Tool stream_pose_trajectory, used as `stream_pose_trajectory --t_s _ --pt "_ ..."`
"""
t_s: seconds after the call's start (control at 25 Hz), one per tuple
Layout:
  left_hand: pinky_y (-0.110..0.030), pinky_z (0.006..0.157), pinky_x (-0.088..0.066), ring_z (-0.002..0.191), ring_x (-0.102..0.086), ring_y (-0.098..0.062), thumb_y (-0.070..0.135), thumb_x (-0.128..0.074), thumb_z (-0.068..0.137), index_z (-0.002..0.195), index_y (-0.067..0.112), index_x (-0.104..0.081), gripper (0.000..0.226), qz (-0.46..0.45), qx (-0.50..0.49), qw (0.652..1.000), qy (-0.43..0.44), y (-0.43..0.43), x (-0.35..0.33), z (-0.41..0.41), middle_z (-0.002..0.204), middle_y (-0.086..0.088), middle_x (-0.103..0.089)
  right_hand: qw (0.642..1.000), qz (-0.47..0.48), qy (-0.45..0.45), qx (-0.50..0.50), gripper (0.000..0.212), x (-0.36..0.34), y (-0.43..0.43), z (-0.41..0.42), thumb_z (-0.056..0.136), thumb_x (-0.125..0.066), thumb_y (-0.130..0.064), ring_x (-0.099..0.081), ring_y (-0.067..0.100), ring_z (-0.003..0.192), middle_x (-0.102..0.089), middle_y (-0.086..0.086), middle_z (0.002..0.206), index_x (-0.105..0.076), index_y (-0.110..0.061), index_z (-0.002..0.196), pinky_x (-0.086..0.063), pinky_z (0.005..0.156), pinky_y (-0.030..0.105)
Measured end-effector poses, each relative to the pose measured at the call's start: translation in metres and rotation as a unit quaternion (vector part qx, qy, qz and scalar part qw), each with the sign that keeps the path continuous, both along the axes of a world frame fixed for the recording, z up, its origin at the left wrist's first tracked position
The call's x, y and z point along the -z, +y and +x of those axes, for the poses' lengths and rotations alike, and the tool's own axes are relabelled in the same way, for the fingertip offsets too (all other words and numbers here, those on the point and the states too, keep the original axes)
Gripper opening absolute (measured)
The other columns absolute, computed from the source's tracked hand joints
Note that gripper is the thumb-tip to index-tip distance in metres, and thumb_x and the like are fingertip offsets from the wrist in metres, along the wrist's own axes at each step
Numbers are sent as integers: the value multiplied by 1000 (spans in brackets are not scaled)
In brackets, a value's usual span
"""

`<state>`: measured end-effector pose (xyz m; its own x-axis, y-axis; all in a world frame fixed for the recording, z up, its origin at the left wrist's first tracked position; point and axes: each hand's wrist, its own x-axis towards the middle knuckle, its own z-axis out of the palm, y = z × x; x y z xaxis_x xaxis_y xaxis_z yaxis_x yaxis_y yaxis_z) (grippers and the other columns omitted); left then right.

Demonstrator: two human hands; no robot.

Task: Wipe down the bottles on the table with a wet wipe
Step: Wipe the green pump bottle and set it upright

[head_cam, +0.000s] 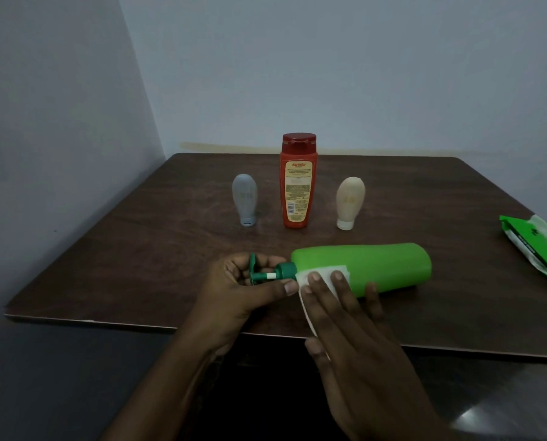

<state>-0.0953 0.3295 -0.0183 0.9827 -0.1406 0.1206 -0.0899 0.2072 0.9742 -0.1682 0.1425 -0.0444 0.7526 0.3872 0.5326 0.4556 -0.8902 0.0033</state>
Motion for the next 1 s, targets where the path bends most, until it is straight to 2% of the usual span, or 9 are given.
stream_pose_trajectory --t_s 0.12,0.24,0.36,0.48,0.56,0.72,0.88,0.92,1.0 --pt "-34 79 -63 88 -76 -28 -5 -89 61 93 6 -80 36 11 19 1000 -7 3 2 0 98 -21 -79 999 32 38 -7 55 -22 9 16 104 -27 -33 -18 22 152 -29 1 162 -35 -10 153 -17 121 51" --pt "-31 79 -62 87 -76 -23 -5 -92 56 91 11 -82 40 21 22 999 -27 3 4 0 96 -17 -80 997 26 66 8 53 -45 16 39 103 -25 -37 -28 18 148 -42 -1 155 -43 -17 149 -13 122 49" --pt "-33 82 -62 90 -75 -26 15 -98 48 95 6 -80 52 27 -1 999 -30 4 9 5 99 -21 -79 996 16 87 25 48 -54 4 57 103 -26 -39 -39 16 141 -51 -4 147 -49 -22 142 -9 123 51" --pt "-34 81 -63 89 -74 -29 34 -105 35 98 5 -79 74 21 -18 999 -16 4 14 10 101 -22 -78 990 24 132 51 52 -55 -34 64 103 -22 -43 -37 12 143 -49 -6 150 -44 -26 146 3 123 48" --pt "-33 80 -63 88 -74 -29 39 -105 33 99 6 -78 79 12 -20 1000 -15 3 15 12 100 -23 -77 986 33 145 68 60 -53 -66 64 100 -14 -50 -35 8 144 -46 -10 152 -42 -29 148 6 123 47" --pt "-30 78 -63 86 -74 -26 37 -106 30 98 6 -78 80 -3 -9 1000 -3 3 15 14 97 -20 -77 981 53 156 103 58 -46 -115 65 100 -17 -51 -36 4 142 -47 -8 152 -44 -30 148 9 124 33" --pt "-29 78 -63 87 -76 -23 32 -106 29 96 8 -78 76 -11 8 1000 12 5 14 13 100 -17 -78 968 182 152 80 52 -41 -126 61 100 -28 -46 -38 1 138 -52 -8 146 -51 -26 143 -3 116 8" --pt "-29 79 -63 89 -76 -24 28 -105 33 99 5 -77 75 -8 11 1000 12 5 14 14 102 -19 -78 966 202 144 70 51 -38 -124 59 100 -32 -43 -36 -3 137 -50 -8 147 -52 -24 143 -6 114 6" --pt "-29 78 -63 90 -76 -23 16 -100 41 102 -1 -73 69 -2 12 1000 11 5 13 14 107 -21 -77 968 198 139 60 54 -30 -118 58 100 -32 -43 -27 -4 141 -42 -6 154 -47 -21 147 -4 119 14"
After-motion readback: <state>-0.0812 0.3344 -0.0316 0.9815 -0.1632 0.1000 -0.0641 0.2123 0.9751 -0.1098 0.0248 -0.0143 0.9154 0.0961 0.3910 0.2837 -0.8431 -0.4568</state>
